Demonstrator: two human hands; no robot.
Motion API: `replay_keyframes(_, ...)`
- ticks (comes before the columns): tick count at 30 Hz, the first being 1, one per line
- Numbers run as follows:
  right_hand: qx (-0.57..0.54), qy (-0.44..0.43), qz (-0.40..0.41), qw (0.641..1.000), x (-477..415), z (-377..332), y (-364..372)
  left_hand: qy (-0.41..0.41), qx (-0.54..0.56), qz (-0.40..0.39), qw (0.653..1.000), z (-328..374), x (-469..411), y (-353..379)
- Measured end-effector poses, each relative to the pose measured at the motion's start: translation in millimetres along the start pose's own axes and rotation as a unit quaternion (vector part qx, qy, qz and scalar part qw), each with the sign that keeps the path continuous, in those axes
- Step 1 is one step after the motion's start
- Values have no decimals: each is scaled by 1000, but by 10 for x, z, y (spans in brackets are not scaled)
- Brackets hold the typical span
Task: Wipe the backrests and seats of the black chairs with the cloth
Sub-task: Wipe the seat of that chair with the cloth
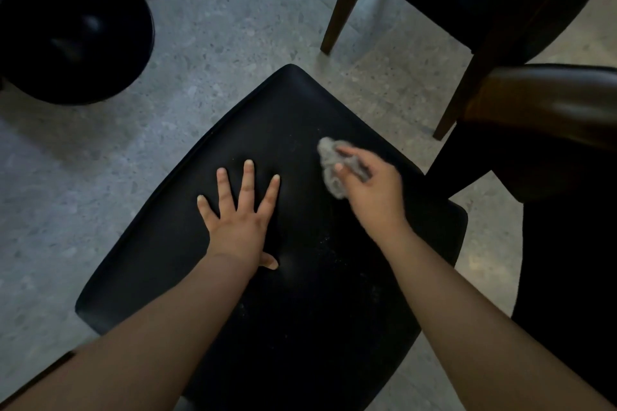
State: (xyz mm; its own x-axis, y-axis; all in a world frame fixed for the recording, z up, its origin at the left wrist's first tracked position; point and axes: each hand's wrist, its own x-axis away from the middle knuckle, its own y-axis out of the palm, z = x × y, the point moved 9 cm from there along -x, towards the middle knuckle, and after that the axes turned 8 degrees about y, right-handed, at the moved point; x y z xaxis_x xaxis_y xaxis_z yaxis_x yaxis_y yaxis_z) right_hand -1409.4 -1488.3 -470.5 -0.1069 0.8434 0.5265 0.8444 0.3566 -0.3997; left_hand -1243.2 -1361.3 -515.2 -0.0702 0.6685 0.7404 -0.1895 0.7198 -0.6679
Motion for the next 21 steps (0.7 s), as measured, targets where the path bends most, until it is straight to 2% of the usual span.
replay_keyframes(2,14,13,136,991,-113,50,-369,0,1,0,1000,-6,0,1)
replay_keyframes(4,25,69,210,975,-265,153,-593,0,3,0,1000,-6,3,2)
replay_keyframes(6,7,94,181,979,-440,188,-519,0,2,2,1000,-6,-2,3)
replay_keyframes(11,0,4,40,999,-288,-107,36,1,-4,6,1000,-4,0,-6)
replay_keyframes(14,19,-9,-60,998,-56,-70,247,5,-2,2,1000,8,6,-21)
replay_keyframes(16,-9,-22,-29,999,-32,-96,112,9,-9,11,1000,-3,34,-50)
replay_keyframes(19,-1,-11,117,993,-245,-113,-333,32,-16,40,999,-23,113,-117)
replay_keyframes(21,6,22,150,988,-436,-95,-421,47,-9,58,997,-68,168,-165)
